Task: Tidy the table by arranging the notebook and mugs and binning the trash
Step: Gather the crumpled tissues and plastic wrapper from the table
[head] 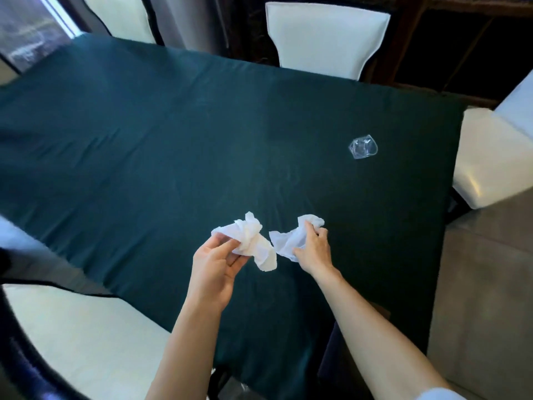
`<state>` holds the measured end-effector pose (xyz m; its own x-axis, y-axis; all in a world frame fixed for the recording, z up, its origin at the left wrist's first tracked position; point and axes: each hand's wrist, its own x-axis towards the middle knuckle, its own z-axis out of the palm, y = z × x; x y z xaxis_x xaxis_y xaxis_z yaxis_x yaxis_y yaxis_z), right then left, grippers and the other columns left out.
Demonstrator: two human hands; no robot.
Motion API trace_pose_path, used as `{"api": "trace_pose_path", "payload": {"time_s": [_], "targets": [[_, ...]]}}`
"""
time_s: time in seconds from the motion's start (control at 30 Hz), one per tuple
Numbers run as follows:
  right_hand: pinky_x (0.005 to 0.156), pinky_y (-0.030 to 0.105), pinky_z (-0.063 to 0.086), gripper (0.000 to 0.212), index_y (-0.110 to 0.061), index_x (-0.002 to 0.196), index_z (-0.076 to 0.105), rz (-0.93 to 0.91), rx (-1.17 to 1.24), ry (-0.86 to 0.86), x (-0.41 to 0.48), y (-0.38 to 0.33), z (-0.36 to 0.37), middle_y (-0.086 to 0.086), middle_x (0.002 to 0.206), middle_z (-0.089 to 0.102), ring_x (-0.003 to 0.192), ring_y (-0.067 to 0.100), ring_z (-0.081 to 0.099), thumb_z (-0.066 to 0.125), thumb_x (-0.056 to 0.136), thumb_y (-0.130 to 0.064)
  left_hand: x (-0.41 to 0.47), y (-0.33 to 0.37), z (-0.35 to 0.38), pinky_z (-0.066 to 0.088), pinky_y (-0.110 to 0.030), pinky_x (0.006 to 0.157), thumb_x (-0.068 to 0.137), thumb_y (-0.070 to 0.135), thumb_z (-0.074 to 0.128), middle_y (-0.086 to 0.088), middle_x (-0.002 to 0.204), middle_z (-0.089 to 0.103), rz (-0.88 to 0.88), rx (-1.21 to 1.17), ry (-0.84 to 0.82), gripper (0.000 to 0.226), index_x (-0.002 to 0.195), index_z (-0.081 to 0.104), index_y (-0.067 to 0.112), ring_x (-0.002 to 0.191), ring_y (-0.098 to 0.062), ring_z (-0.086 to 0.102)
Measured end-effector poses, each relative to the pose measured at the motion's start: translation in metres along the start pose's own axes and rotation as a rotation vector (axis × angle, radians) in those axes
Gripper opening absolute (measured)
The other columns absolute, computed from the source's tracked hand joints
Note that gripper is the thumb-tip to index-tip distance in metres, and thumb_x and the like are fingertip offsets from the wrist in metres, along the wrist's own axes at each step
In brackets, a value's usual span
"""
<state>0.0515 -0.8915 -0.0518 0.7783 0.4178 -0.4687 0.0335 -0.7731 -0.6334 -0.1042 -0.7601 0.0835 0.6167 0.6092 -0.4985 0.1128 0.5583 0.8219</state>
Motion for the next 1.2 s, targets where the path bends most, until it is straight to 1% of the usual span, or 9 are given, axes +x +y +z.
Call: {"api": "trace_pose_path", "payload": {"time_s": [0.13, 0.3, 0.4, 0.47, 0.67, 0.8, 0.9, 1.0, 1.2], "targets": [[0.071, 0.035, 0.054, 0.027, -0.010, 0.102, 0.074, -0.080, -0.031, -0.164, -0.005, -0.013, -0.014, 0.005, 0.101, 0.073, 0.090, 0.028, 0.065, 0.054, 0.087, -0.003, 0.014, -0.007, 0.005, 0.064, -0.028, 0.076, 0.097, -0.002, 0.063, -0.009, 0.105, 0.083, 0.027, 0.109, 0.034, 0.022, 0.113, 0.077, 0.002, 0.095, -0.025, 0.081], [0.062, 0.021, 0.045, 0.019, -0.032, 0.090, 0.083, -0.359, 0.100, -0.661, -0.021, -0.033, -0.067, -0.014, 0.070, 0.064, 0.065, 0.003, 0.055, 0.075, 0.078, -0.019, 0.036, -0.016, 0.022, 0.064, -0.040, 0.086, 0.092, -0.007, 0.066, -0.014, 0.103, 0.084, 0.067, 0.259, 0.067, 0.022, 0.109, 0.076, 0.004, 0.095, -0.028, 0.080], [0.075, 0.021, 0.054, 0.016, -0.028, 0.094, 0.084, -0.388, 0.444, -0.448, -0.021, -0.039, -0.084, -0.011, 0.091, 0.078, 0.082, 0.004, 0.068, 0.079, 0.084, -0.017, 0.040, -0.026, 0.034, 0.064, -0.042, 0.082, 0.090, -0.002, 0.071, -0.017, 0.107, 0.083, -0.003, 0.278, -0.024, 0.023, 0.110, 0.077, 0.008, 0.095, -0.035, 0.080], [0.085, 0.016, 0.054, 0.013, -0.029, 0.095, 0.083, -0.379, 0.437, -0.210, -0.013, -0.038, -0.087, -0.012, 0.107, 0.075, 0.099, 0.000, 0.069, 0.082, 0.084, -0.021, 0.044, -0.035, 0.044, 0.064, -0.037, 0.081, 0.094, 0.000, 0.067, -0.017, 0.112, 0.082, -0.055, 0.240, -0.136, 0.025, 0.115, 0.077, 0.010, 0.097, -0.030, 0.079], [0.073, 0.007, 0.051, 0.009, -0.030, 0.096, 0.078, -0.346, 0.375, -0.033, 0.003, -0.020, -0.090, -0.017, 0.101, 0.074, 0.095, -0.005, 0.067, 0.075, 0.088, -0.026, 0.060, -0.050, 0.079, 0.065, -0.043, 0.087, 0.102, 0.026, 0.070, -0.017, 0.119, 0.080, -0.178, 0.198, -0.246, 0.028, 0.124, 0.074, 0.010, 0.102, -0.032, 0.079], [0.081, 0.016, 0.057, 0.015, -0.025, 0.102, 0.080, -0.350, 0.328, -0.007, 0.040, -0.011, -0.114, -0.015, 0.098, 0.078, 0.091, 0.001, 0.073, 0.076, 0.088, -0.020, 0.084, -0.055, 0.101, 0.065, -0.037, 0.073, 0.097, 0.003, 0.070, -0.017, 0.107, 0.081, -0.147, 0.246, -0.140, 0.020, 0.116, 0.073, 0.000, 0.088, -0.029, 0.080], [0.092, 0.032, 0.058, 0.020, -0.016, 0.110, 0.079, -0.326, 0.213, 0.236, 0.090, -0.006, -0.140, 0.004, 0.104, 0.078, 0.086, 0.018, 0.075, 0.075, 0.089, -0.015, 0.096, -0.059, 0.112, 0.066, -0.039, 0.072, 0.095, 0.000, 0.070, -0.017, 0.099, 0.078, -0.137, 0.286, -0.079, 0.022, 0.115, 0.068, -0.009, 0.080, -0.028, 0.076], [0.101, 0.039, 0.049, 0.042, -0.009, 0.130, 0.066, -0.136, 0.111, 0.415, 0.155, 0.004, -0.172, 0.019, 0.123, 0.071, 0.107, 0.035, 0.068, 0.071, 0.092, -0.026, 0.100, -0.062, 0.117, 0.067, -0.041, 0.073, 0.096, 0.003, 0.069, -0.015, 0.100, 0.080, -0.140, 0.263, -0.073, 0.020, 0.115, 0.071, -0.004, 0.083, -0.027, 0.078], [0.107, 0.045, 0.047, 0.105, 0.000, 0.153, 0.030, 0.365, 0.177, 0.335, 0.239, 0.025, -0.205, 0.027, 0.153, 0.045, 0.137, 0.043, 0.051, 0.066, 0.085, -0.071, 0.109, -0.063, 0.116, 0.063, -0.032, 0.065, 0.099, 0.007, 0.068, -0.013, 0.097, 0.082, -0.171, 0.196, -0.031, 0.016, 0.113, 0.074, 0.003, 0.081, -0.025, 0.079]]}}
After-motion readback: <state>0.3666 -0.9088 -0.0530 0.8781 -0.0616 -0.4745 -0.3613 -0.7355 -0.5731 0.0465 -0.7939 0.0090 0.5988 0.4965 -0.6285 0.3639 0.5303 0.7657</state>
